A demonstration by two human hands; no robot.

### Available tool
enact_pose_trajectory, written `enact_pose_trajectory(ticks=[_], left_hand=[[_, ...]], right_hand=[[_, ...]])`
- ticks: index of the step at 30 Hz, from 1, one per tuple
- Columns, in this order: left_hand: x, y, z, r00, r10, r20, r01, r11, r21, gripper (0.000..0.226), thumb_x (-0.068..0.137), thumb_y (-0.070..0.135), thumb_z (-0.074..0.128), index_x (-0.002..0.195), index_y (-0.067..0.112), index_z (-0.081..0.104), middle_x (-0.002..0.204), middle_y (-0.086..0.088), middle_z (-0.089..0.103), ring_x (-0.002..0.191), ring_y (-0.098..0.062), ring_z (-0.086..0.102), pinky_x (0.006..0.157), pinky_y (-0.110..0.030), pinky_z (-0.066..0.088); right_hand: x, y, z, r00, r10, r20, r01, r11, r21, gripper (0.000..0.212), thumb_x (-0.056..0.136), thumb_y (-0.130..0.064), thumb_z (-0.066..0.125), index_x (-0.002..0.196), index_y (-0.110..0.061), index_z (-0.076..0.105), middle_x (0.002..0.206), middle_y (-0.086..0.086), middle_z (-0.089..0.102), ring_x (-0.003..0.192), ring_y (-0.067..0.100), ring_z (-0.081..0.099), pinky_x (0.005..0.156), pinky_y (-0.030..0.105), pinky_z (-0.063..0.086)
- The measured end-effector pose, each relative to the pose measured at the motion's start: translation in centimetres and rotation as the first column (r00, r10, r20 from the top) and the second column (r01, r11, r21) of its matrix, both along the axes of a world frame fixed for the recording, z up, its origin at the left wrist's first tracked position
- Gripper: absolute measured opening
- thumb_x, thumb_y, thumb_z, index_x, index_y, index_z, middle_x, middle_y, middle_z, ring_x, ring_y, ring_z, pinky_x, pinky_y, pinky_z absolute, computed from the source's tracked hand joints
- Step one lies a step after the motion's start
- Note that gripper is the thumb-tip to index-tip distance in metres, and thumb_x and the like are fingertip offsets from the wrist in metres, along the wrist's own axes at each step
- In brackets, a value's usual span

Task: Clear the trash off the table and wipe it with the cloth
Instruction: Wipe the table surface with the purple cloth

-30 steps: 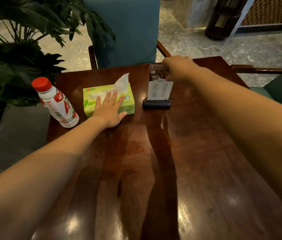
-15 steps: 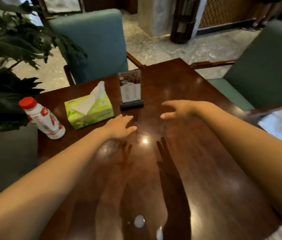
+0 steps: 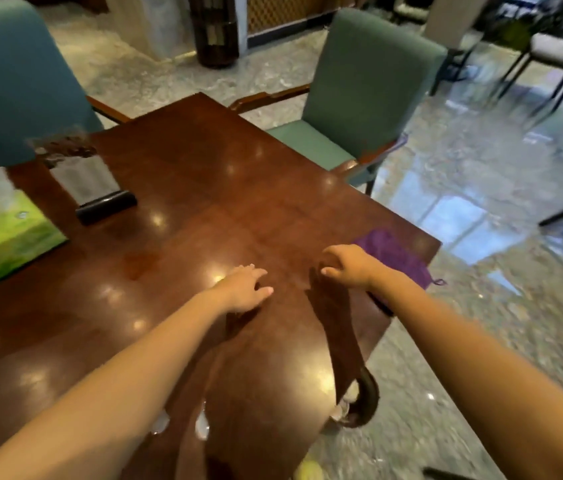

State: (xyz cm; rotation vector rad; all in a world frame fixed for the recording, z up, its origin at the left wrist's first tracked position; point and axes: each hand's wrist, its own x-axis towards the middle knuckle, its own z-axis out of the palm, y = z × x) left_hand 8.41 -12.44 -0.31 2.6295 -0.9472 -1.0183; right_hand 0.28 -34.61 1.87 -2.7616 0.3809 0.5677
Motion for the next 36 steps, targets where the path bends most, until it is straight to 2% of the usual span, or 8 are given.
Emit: enact_pose_trajectory(ticks=[8, 15, 18, 21, 25, 28, 32, 36], left_hand=[[-7.6, -8.0, -5.2, 0.995, -0.008, 0.098, 0.013, 0.998, -0.054, 0.064, 0.094, 0.045, 0.038, 0.149, 0.024, 0.012, 0.159, -0.005, -0.006, 0.146, -0.023, -0.009, 0.118, -0.041, 0.004], [-9.3, -13.2, -5.9, 0.915, 0.362, 0.180, -0.271, 0.879, -0.392, 0.049, 0.093, 0.031, 0.045, 0.137, 0.011, 0.039, 0.146, -0.011, 0.038, 0.138, -0.027, 0.025, 0.112, -0.038, 0.024], [-8.6, -16.7, -5.5, 0.837, 0.544, -0.056, -0.503, 0.725, -0.470, 0.056, 0.091, 0.032, 0.051, 0.139, 0.007, 0.036, 0.126, -0.012, 0.057, 0.120, -0.029, 0.049, 0.103, -0.038, 0.037], [-7.7, -19.9, -5.4, 0.568, 0.664, -0.486, -0.821, 0.423, -0.383, 0.068, 0.086, 0.036, 0.058, 0.140, 0.005, 0.032, 0.103, -0.009, 0.063, 0.084, -0.025, 0.064, 0.086, -0.039, 0.054], [-7.0, -22.0, -5.1, 0.397, 0.654, -0.644, -0.918, 0.282, -0.279, 0.013, 0.083, 0.019, 0.064, 0.083, 0.006, 0.061, 0.066, -0.006, 0.055, 0.052, -0.016, 0.050, 0.047, -0.025, 0.048], [-6.9, -22.2, -4.5, 0.444, 0.680, -0.584, -0.890, 0.256, -0.378, 0.019, 0.076, 0.002, 0.060, 0.079, 0.018, 0.050, 0.075, -0.003, 0.054, 0.066, -0.020, 0.053, 0.058, -0.031, 0.047], [-7.7, -20.6, -2.7, 0.569, 0.532, -0.627, -0.820, 0.317, -0.476, 0.034, 0.081, -0.010, 0.049, 0.075, 0.023, 0.045, 0.077, -0.002, 0.052, 0.072, -0.019, 0.051, 0.062, -0.032, 0.041], [-7.0, -17.0, -0.7, 0.619, 0.488, -0.615, -0.776, 0.263, -0.573, 0.040, 0.082, -0.016, 0.047, 0.078, 0.023, 0.047, 0.079, -0.003, 0.055, 0.071, -0.016, 0.053, 0.062, -0.028, 0.044]], right_hand=[[-5.4, -7.0, -5.7, 0.980, -0.192, 0.046, 0.197, 0.965, -0.172, 0.065, 0.091, -0.046, 0.050, 0.143, -0.012, 0.030, 0.152, 0.013, 0.027, 0.137, 0.036, 0.027, 0.106, 0.050, 0.034], [-7.3, -8.5, -7.8, 0.979, -0.026, 0.200, 0.076, 0.966, -0.247, 0.065, 0.090, -0.048, 0.050, 0.145, -0.017, 0.032, 0.154, 0.009, 0.030, 0.133, 0.032, 0.033, 0.102, 0.043, 0.037], [-7.7, -9.3, -8.4, 0.934, -0.104, 0.342, 0.149, 0.983, -0.106, 0.045, 0.093, -0.029, 0.051, 0.136, -0.017, 0.048, 0.150, 0.005, 0.042, 0.123, 0.028, 0.044, 0.095, 0.040, 0.044], [-8.6, -8.8, -8.5, 0.915, -0.087, 0.394, 0.130, 0.988, -0.085, 0.046, 0.092, -0.032, 0.052, 0.135, -0.016, 0.051, 0.148, 0.007, 0.044, 0.117, 0.030, 0.048, 0.092, 0.041, 0.044], [-8.9, -9.5, -7.5, 0.915, -0.104, 0.390, 0.077, 0.993, 0.086, 0.043, 0.093, -0.050, 0.043, 0.110, -0.019, 0.067, 0.133, 0.010, 0.059, 0.109, 0.031, 0.050, 0.091, 0.042, 0.044], [-7.7, -11.6, -6.3, 0.889, -0.179, 0.421, 0.095, 0.973, 0.212, 0.022, 0.096, -0.032, 0.043, 0.102, -0.021, 0.062, 0.112, 0.009, 0.066, 0.105, 0.032, 0.053, 0.092, 0.046, 0.045], [-4.6, -14.0, -4.8, 0.926, -0.105, 0.362, 0.074, 0.992, 0.099, 0.075, 0.085, -0.024, 0.063, 0.148, -0.016, 0.022, 0.155, 0.007, 0.026, 0.134, 0.033, 0.030, 0.108, 0.046, 0.032], [-0.9, -14.2, -2.5, 0.948, 0.018, 0.317, -0.101, 0.963, 0.249, 0.044, 0.078, -0.026, 0.073, 0.118, -0.014, 0.058, 0.118, 0.009, 0.057, 0.115, 0.029, 0.050, 0.096, 0.037, 0.039]])
